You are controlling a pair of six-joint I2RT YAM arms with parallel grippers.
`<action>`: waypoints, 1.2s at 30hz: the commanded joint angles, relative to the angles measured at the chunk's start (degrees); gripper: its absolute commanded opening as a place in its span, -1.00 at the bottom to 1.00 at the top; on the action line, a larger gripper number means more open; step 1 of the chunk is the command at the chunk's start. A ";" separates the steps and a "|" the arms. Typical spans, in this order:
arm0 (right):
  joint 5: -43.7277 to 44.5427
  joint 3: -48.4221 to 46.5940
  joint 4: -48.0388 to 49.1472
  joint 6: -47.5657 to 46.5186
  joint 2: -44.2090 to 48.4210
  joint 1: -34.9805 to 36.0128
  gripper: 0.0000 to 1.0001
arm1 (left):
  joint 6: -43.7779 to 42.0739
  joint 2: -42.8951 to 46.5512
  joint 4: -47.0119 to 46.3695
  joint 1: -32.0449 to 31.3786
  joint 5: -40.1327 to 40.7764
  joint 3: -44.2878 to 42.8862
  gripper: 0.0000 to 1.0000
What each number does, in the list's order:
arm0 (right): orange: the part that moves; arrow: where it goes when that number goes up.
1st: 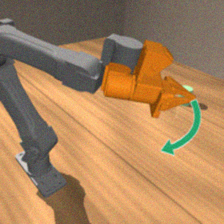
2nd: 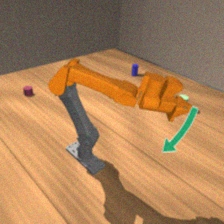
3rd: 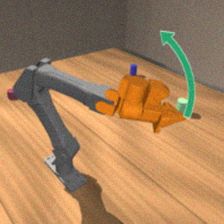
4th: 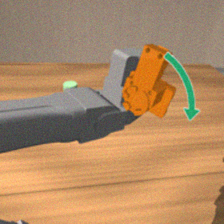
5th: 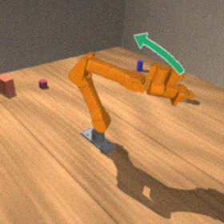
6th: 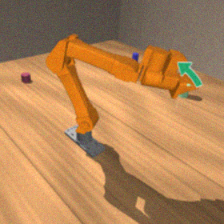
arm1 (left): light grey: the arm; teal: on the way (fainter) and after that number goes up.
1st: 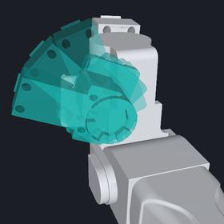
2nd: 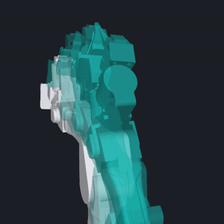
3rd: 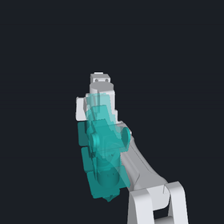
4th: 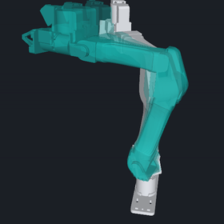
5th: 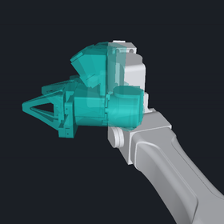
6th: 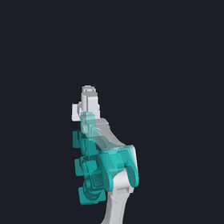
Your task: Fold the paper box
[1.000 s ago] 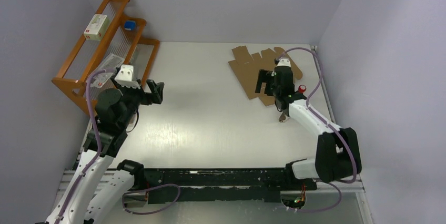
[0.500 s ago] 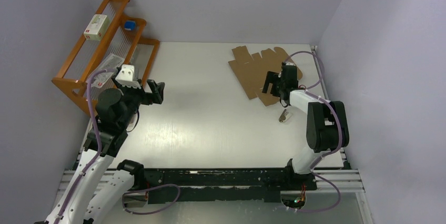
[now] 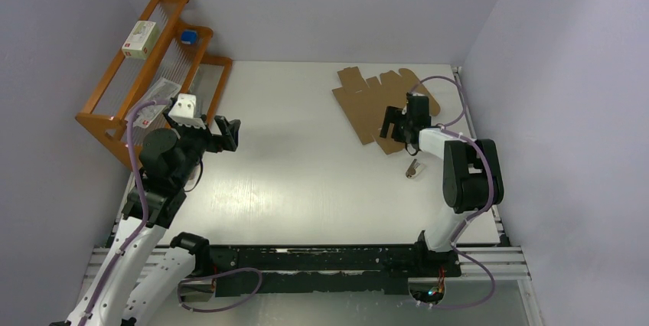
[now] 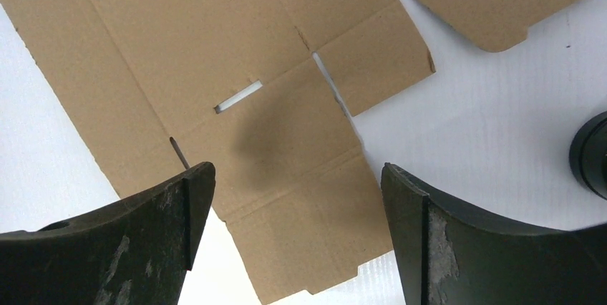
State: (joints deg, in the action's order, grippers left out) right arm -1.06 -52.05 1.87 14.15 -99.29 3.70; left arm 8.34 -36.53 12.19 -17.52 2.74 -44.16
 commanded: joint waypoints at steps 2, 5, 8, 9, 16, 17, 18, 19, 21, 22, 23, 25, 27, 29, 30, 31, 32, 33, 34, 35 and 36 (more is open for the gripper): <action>-2.43 1.14 -0.32 0.37 -0.70 1.17 0.80 | -0.52 0.71 -2.10 -0.47 -1.40 0.66 0.95; -4.09 2.36 -0.36 0.96 -0.72 2.99 0.79 | -0.45 0.85 -2.29 -0.50 -1.53 0.66 0.95; -3.58 3.70 -0.39 2.19 0.50 6.40 0.76 | -0.43 0.87 -2.34 -0.50 -1.60 0.74 0.95; -2.96 4.01 -0.52 2.66 0.97 7.95 0.75 | -0.43 0.91 -2.34 -0.50 -1.60 0.74 0.95; -0.35 5.83 2.25 10.21 3.19 20.59 0.70 | -0.28 1.55 -2.27 -0.67 -1.59 0.74 0.95; -0.14 5.64 3.07 11.73 2.94 22.80 0.70 | -0.26 1.63 -2.26 -0.74 -1.60 0.74 0.95; -0.22 5.22 3.89 12.59 2.52 24.68 0.70 | -0.25 1.68 -2.25 -0.76 -1.59 0.74 0.95; -0.79 4.41 4.61 13.10 1.86 26.57 0.69 | -0.25 1.72 -2.25 -0.76 -1.52 0.79 0.95; -1.98 1.70 4.33 12.99 0.17 29.24 0.69 | -0.25 1.81 -2.17 -0.85 -1.42 0.74 0.95; -2.75 0.14 3.92 12.53 -0.56 30.36 0.68 | -0.25 1.89 -2.10 -0.92 -1.34 0.74 0.95; -3.52 -1.29 3.48 11.79 -1.11 31.03 0.68 | -0.25 1.88 -2.08 -0.94 -1.26 0.79 0.95; -4.54 -3.69 1.55 9.89 -1.48 31.66 0.68 | -0.17 1.98 -1.99 -0.94 -0.90 0.83 0.95; -4.41 -4.87 0.22 7.70 -0.69 31.54 0.68 | 0.11 1.60 -1.91 -0.94 -0.10 0.83 0.95; -1.93 -5.60 -1.42 4.95 0.97 31.35 0.71 | 0.95 0.73 -1.90 -1.13 1.04 0.83 0.95; -1.51 -5.87 -1.66 3.58 1.82 31.18 0.72 | 1.61 -0.01 -1.78 -1.20 1.50 0.83 0.95; -0.89 -5.94 -3.11 2.27 2.74 30.88 0.72 | 2.68 -0.73 -1.44 -1.27 1.92 0.65 0.96; 0.23 -5.77 -3.75 1.58 3.41 30.53 0.73 | 4.00 -1.86 -0.95 -1.29 1.88 0.33 0.96; 0.81 -5.17 -3.83 0.73 4.32 30.05 0.74 | 5.56 -3.20 -0.36 -1.29 1.37 -0.22 0.96; 2.50 -4.34 -3.51 0.13 5.18 29.45 0.75 | 7.11 -4.66 0.25 -1.29 0.59 -0.73 0.96; 3.38 -3.23 -2.95 -0.05 6.16 28.52 0.77 | 8.82 -6.13 0.96 -1.29 -0.34 -1.29 0.96; 3.38 -2.10 -2.34 0.21 7.26 27.27 0.77 | 10.25 -7.48 1.54 -1.29 -1.34 -1.76 0.96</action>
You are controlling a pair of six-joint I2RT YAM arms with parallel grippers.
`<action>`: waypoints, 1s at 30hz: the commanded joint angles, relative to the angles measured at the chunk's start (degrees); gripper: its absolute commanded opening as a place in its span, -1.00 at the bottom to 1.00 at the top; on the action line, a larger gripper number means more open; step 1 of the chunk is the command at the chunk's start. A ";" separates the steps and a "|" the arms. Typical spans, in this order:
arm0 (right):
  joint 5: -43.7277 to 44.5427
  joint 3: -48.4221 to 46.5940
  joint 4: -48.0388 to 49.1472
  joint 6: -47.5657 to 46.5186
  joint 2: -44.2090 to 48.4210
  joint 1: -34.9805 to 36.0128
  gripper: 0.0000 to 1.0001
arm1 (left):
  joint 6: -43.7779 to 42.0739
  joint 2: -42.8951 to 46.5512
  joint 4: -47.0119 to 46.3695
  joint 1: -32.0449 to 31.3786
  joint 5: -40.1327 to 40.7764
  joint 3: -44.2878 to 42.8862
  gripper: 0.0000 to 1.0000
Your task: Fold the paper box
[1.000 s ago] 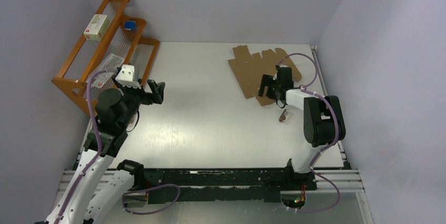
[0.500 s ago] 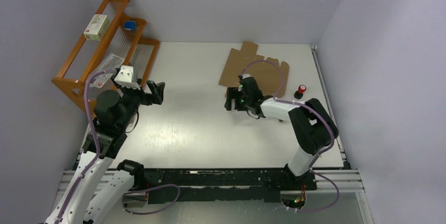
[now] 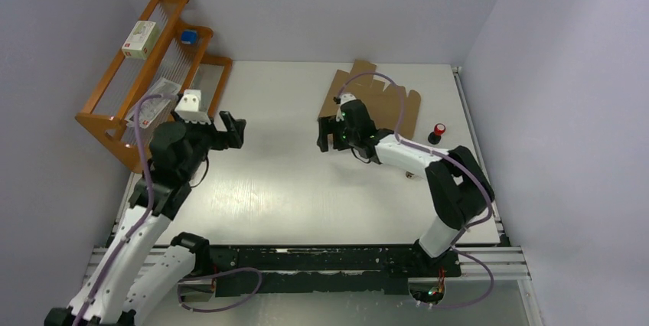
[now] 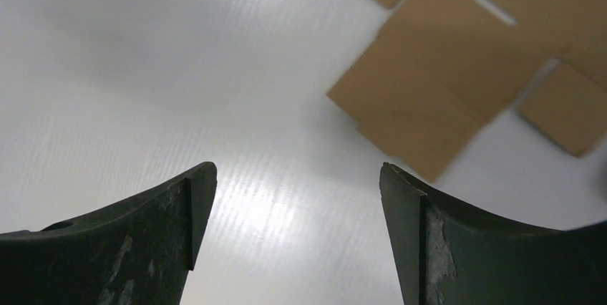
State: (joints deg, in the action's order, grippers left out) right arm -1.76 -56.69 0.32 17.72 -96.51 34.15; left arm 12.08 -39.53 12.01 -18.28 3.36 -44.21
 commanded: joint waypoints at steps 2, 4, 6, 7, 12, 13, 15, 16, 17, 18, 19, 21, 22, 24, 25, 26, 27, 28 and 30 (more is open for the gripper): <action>2.19 5.12 1.55 -2.35 6.62 -6.71 0.77 | 8.91 -7.05 1.76 -0.53 -3.69 -1.98 0.96; 0.06 7.49 3.80 -1.26 8.15 -10.12 0.77 | 11.88 -9.30 0.64 -0.53 -5.59 -1.35 0.96; -0.74 9.24 4.90 -0.40 9.12 -13.18 0.77 | 15.70 -12.00 -1.36 -0.53 -8.72 -0.06 0.96; -0.78 10.01 5.43 -0.03 9.60 -14.36 0.77 | 17.77 -13.57 -2.93 -0.53 -10.44 0.85 0.96; 0.40 12.65 8.06 1.86 11.80 -21.23 0.79 | 24.34 -22.67 -10.74 -1.05 -17.51 3.10 0.84; -0.10 12.81 8.57 2.27 11.77 -22.60 0.79 | 24.54 -23.79 -11.26 -1.36 -18.00 2.89 0.83; -1.23 11.76 8.72 2.34 10.43 -24.98 0.79 | 23.95 -25.26 -11.26 -2.01 -17.62 2.25 0.83; -1.32 10.78 8.54 2.06 9.41 -25.48 0.78 | 23.28 -25.48 -10.74 -2.28 -17.00 1.83 0.84; -1.22 9.60 8.37 1.67 8.13 -25.65 0.78 | 22.47 -25.52 -10.06 -2.43 -15.98 1.43 0.84; -1.34 8.33 8.10 1.24 6.91 -25.81 0.78 | 21.59 -25.45 -9.38 -2.53 -14.95 1.10 0.85; -1.40 7.10 8.21 0.85 5.37 -25.84 0.78 | 20.91 -25.30 -8.92 -2.54 -13.70 0.98 0.86; -1.20 5.16 8.72 0.36 2.86 -25.93 0.79 | 20.74 -25.24 -8.66 -2.55 -12.28 1.19 0.89; -0.81 4.00 8.25 0.12 1.61 -25.96 0.79 | 21.30 -25.27 -9.34 -2.56 -12.59 1.55 0.91; -0.62 2.47 7.79 -0.25 -0.53 -25.91 0.79 | 22.82 -25.92 -11.39 -2.56 -14.46 2.70 0.90; -0.92 2.05 7.63 -0.23 -1.29 -25.88 0.78 | 23.50 -26.33 -12.89 -2.59 -15.16 3.32 0.89; -1.52 1.88 7.60 -0.10 -1.84 -25.89 0.78 | 23.81 -26.78 -13.68 -2.63 -15.68 3.79 0.89; -2.68 1.89 7.48 -0.05 -2.28 -25.94 0.76 | 23.75 -27.30 -13.91 -2.63 -15.82 3.92 0.89; -3.16 1.92 7.32 -0.17 -2.73 -25.93 0.76 | 23.52 -27.58 -13.90 -2.63 -15.72 3.95 0.89; -3.99 2.17 6.58 -0.31 -3.17 -25.97 0.74 | 23.27 -27.96 -13.91 -2.63 -15.55 4.09 0.89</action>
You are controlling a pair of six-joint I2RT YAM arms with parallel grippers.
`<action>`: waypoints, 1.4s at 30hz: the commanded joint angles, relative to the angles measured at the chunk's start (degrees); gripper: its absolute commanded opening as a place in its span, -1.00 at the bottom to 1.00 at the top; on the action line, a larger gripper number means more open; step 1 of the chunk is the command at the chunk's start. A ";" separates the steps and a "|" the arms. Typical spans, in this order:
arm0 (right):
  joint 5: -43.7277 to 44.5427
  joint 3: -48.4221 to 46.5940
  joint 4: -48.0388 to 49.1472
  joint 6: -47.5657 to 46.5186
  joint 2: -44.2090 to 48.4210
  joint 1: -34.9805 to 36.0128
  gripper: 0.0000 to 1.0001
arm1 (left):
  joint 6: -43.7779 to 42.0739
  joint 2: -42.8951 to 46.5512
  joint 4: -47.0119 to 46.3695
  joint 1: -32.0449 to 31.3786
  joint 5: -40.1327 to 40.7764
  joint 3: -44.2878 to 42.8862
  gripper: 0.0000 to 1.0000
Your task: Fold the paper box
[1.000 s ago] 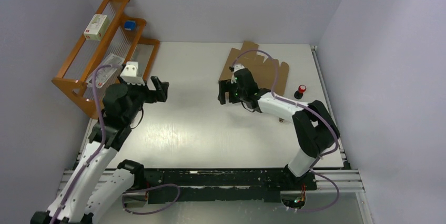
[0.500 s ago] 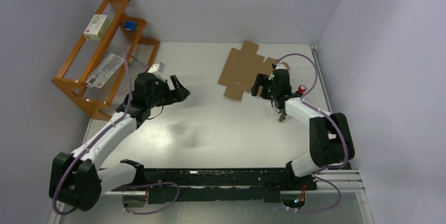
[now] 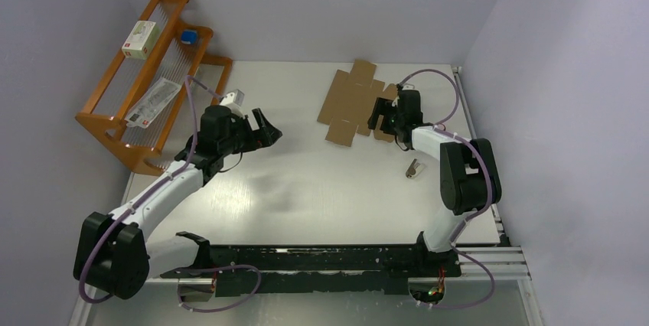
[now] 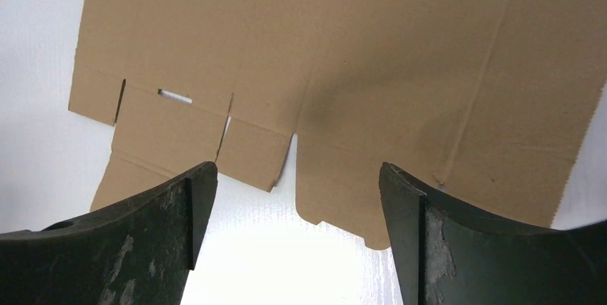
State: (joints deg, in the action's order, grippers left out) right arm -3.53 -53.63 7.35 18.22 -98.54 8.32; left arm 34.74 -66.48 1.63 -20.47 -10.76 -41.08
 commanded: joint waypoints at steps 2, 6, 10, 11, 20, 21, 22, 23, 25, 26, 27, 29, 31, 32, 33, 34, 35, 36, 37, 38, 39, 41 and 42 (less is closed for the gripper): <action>-2.90 -0.40 -0.80 -0.65 -1.48 -0.09 0.73 | 0.84 -1.11 -4.36 -0.43 -1.57 1.44 0.89; -4.67 1.15 -0.19 -0.11 -2.08 0.08 0.70 | 1.64 -2.06 -5.92 -0.40 -2.34 2.06 0.89; -5.73 1.63 -0.73 -0.15 -3.12 0.24 0.67 | 1.94 -3.11 -6.47 -0.45 -3.11 2.28 0.88; -5.81 1.80 -0.76 -0.12 -3.21 0.47 0.67 | 2.02 -3.05 -6.65 -0.45 -3.20 2.46 0.87; -6.95 3.99 -1.35 -0.51 -2.94 3.34 0.64 | 1.59 -2.62 -6.01 -0.45 -2.33 2.53 0.87; -7.16 4.43 -1.30 -0.51 -2.48 3.91 0.64 | 1.68 -2.57 -6.21 -0.45 -2.33 2.70 0.88; -7.24 4.78 -1.63 -0.54 -2.20 4.47 0.64 | 1.80 -2.60 -6.33 -0.45 -2.25 2.80 0.88; -7.48 4.83 -2.16 -0.62 -2.04 5.15 0.63 | 1.94 -2.70 -6.49 -0.45 -2.32 2.84 0.87; -7.84 5.40 -2.83 -0.53 -1.65 6.57 0.62 | 2.19 -3.10 -6.96 -0.45 -2.64 2.92 0.87; -7.87 5.95 -2.82 -0.38 -1.30 7.43 0.62 | 2.37 -3.20 -7.24 -0.45 -2.82 3.00 0.86; -7.94 6.51 -2.67 0.03 -0.96 8.41 0.62 | 2.55 -3.29 -7.44 -0.45 -2.93 3.13 0.86; -8.36 7.74 -2.13 0.95 -0.30 10.50 0.62 | 2.89 -3.33 -7.96 -0.45 -2.90 3.47 0.86; -8.59 8.40 -1.66 2.05 0.29 13.09 0.61 | 3.13 -3.18 -8.27 -0.45 -2.58 3.91 0.86; -8.64 8.78 -1.34 2.74 0.59 14.63 0.61 | 3.19 -3.12 -8.38 -0.45 -2.33 4.15 0.85; -8.80 9.06 -0.78 3.27 0.79 16.16 0.61 | 3.28 -3.05 -8.35 -0.45 -1.99 4.31 0.85; -8.90 9.21 -0.24 4.00 0.90 17.64 0.61 | 3.38 -3.04 -8.43 -0.45 -1.72 4.40 0.85; -9.13 9.24 0.37 4.70 1.02 19.00 0.61 | 3.47 -3.04 -8.47 -0.45 -1.53 4.55 0.85; -9.54 9.12 0.96 5.28 1.13 20.17 0.61 | 3.59 -3.12 -8.60 -0.45 -1.35 4.72 0.85; -9.87 8.84 1.29 5.59 1.23 21.47 0.61 | 3.72 -3.17 -8.75 -0.45 -1.22 4.84 0.85; -9.97 8.25 1.19 5.59 1.43 22.16 0.60 | 3.89 -3.21 -9.00 -0.45 -1.12 5.02 0.85; -9.81 7.68 0.52 5.35 1.72 22.59 0.61 | 4.05 -3.28 -9.17 -0.45 -1.06 5.12 0.85; -9.24 6.42 -0.65 4.12 3.04 22.62 0.61 | 4.10 -3.59 -9.43 -0.45 -0.90 5.13 0.84; -8.27 5.90 -1.42 3.24 3.93 22.47 0.63 | 4.04 -3.84 -9.43 -0.45 -0.70 5.09 0.84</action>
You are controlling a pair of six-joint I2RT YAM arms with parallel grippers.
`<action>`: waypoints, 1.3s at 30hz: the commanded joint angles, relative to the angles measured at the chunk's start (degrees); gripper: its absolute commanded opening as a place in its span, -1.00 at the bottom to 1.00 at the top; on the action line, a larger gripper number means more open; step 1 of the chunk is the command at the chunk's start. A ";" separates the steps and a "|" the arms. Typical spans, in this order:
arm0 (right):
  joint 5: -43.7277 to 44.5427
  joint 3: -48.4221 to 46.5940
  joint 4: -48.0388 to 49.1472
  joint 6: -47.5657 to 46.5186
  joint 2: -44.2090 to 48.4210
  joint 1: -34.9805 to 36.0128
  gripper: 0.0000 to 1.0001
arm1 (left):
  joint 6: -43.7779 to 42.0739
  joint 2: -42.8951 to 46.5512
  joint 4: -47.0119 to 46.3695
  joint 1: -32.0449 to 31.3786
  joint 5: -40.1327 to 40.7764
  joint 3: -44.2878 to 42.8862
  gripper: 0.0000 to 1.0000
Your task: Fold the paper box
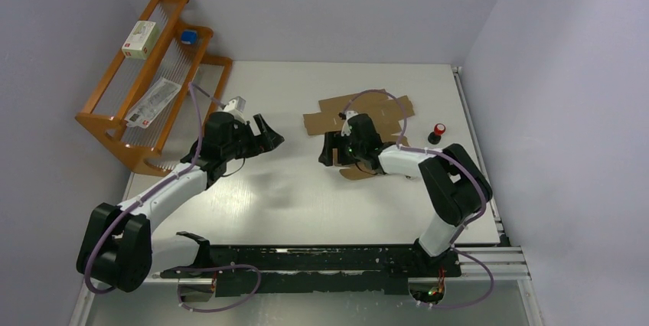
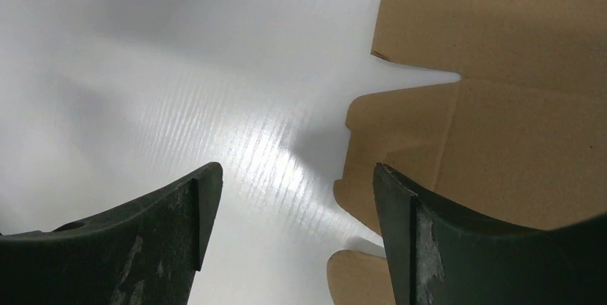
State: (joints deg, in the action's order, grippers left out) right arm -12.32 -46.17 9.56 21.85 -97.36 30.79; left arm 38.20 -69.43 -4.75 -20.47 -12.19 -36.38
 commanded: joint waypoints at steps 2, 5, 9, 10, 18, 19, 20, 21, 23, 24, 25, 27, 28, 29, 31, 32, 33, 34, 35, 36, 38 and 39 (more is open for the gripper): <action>2.84 -2.94 -5.87 -2.49 4.83 -0.55 0.66 | 0.71 -1.64 -3.28 -0.45 1.01 0.14 0.84; 5.58 -4.52 -8.39 -5.38 7.30 -2.92 0.69 | 1.25 -3.76 -4.47 -0.45 0.90 -0.60 0.83; 5.02 -4.62 -8.92 -6.77 9.45 -11.24 0.71 | 2.32 -8.40 -6.95 -0.86 0.70 -2.00 0.81; 4.22 -4.41 -8.46 -6.70 9.67 -13.51 0.70 | 2.51 -9.60 -7.65 -1.09 0.72 -2.54 0.80; 1.40 -1.35 -2.31 -2.93 9.25 -24.38 0.69 | 5.24 -22.08 -12.97 -3.04 -0.23 -9.41 0.68; 0.90 -1.08 -1.78 -2.42 9.17 -24.65 0.69 | 5.30 -23.80 -13.00 -3.34 -0.13 -10.73 0.65; 0.73 -1.13 -1.67 -2.30 9.08 -24.78 0.68 | 5.39 -25.40 -12.89 -3.56 -0.12 -12.20 0.62; 0.69 -1.19 -1.61 -2.13 8.99 -24.77 0.67 | 5.61 -27.26 -12.90 -3.68 -0.24 -13.64 0.60; 0.85 -1.05 -1.35 -1.96 9.05 -24.86 0.66 | 6.25 -30.58 -13.91 -3.91 -0.75 -15.87 0.53; 1.17 -0.65 -1.01 -1.62 9.34 -24.85 0.65 | 6.82 -32.25 -14.55 -4.00 -0.63 -16.63 0.50; 1.27 -0.01 -0.26 -1.12 9.78 -24.85 0.64 | 7.60 -33.72 -15.36 -4.05 -0.69 -17.38 0.46; 0.79 1.32 1.40 -0.40 10.76 -24.82 0.64 | 8.43 -36.78 -16.43 -4.05 -1.18 -18.94 0.39; 0.81 1.58 1.61 -0.32 11.06 -24.85 0.64 | 8.94 -38.32 -16.66 -4.05 -1.71 -19.91 0.35; 0.96 1.62 1.45 -0.48 11.16 -24.85 0.64 | 9.23 -39.92 -16.99 -4.12 -2.42 -20.81 0.32; 1.29 1.73 1.08 -0.74 11.39 -24.82 0.64 | 9.88 -43.32 -17.30 -4.19 -3.67 -22.78 0.21; 1.27 1.89 1.14 -0.76 11.52 -24.85 0.64 | 10.19 -44.52 -17.42 -4.22 -4.10 -23.64 0.16; 1.21 2.14 1.34 -0.71 11.76 -24.81 0.64 | 10.39 -45.15 -17.58 -4.30 -4.22 -24.32 0.12; 1.14 2.40 1.70 -0.69 11.98 -24.81 0.64 | 10.60 -46.31 -17.84 -4.39 -4.25 -24.75 0.09; 1.03 2.63 2.07 -0.60 12.17 -24.89 0.64 | 11.04 -47.12 -18.58 -4.52 -4.32 -25.01 0.05; 0.94 2.74 2.38 -0.35 12.15 -24.83 0.64 | 11.67 -48.02 -19.55 -4.62 -4.52 -25.05 0.02; 0.23 2.56 2.70 -0.12 11.74 -24.87 0.64 | 12.96 -50.10 -20.91 -4.73 -5.11 -25.55 -0.02; -0.15 2.42 2.73 -0.01 11.48 -24.84 0.63 | 13.48 -51.25 -21.44 -4.75 -5.60 -25.84 -0.05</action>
State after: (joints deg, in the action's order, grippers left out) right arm -11.18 -43.90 9.78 20.93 -86.54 6.15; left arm 49.34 -116.79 -23.00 -24.45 -15.55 -60.75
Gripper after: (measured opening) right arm 0.821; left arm 0.496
